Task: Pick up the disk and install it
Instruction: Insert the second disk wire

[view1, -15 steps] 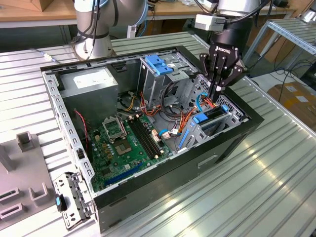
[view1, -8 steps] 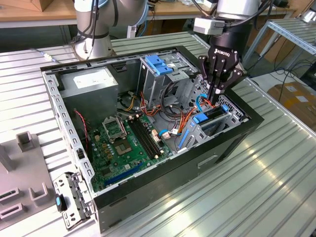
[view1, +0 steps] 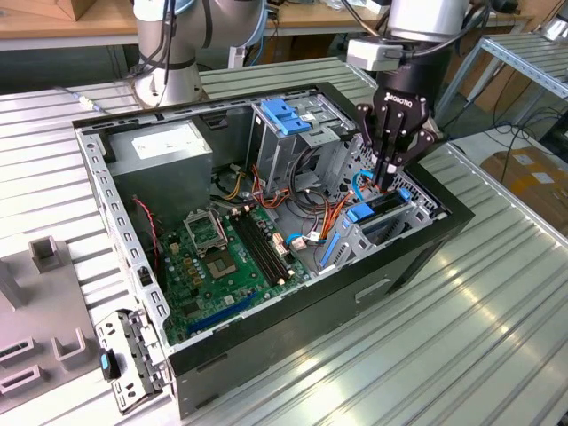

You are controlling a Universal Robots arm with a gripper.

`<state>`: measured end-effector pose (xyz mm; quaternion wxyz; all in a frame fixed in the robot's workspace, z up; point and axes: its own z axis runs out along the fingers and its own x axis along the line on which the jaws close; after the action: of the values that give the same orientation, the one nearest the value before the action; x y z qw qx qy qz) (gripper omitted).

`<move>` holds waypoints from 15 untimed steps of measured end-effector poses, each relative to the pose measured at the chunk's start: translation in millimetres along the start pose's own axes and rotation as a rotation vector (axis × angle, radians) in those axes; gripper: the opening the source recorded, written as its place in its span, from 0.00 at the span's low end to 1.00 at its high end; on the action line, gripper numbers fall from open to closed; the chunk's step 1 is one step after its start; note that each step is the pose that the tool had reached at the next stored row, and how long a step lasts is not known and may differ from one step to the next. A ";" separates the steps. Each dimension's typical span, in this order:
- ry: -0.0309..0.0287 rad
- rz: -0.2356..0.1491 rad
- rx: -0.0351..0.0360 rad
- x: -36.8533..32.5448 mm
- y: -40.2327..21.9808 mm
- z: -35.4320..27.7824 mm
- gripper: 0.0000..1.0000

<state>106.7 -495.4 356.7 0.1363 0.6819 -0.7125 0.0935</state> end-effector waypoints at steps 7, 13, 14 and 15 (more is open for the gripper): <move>-0.0111 -0.009 0.0262 2.8 3.9 4.2 0.16; -0.0215 -0.017 0.0476 5.0 7.4 7.8 0.16; -0.0231 -0.018 0.0505 5.3 8.1 8.3 0.16; -0.0249 -0.020 0.0547 5.6 9.4 8.7 0.16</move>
<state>96.5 -503.0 350.8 0.1097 0.6936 -0.7045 0.1030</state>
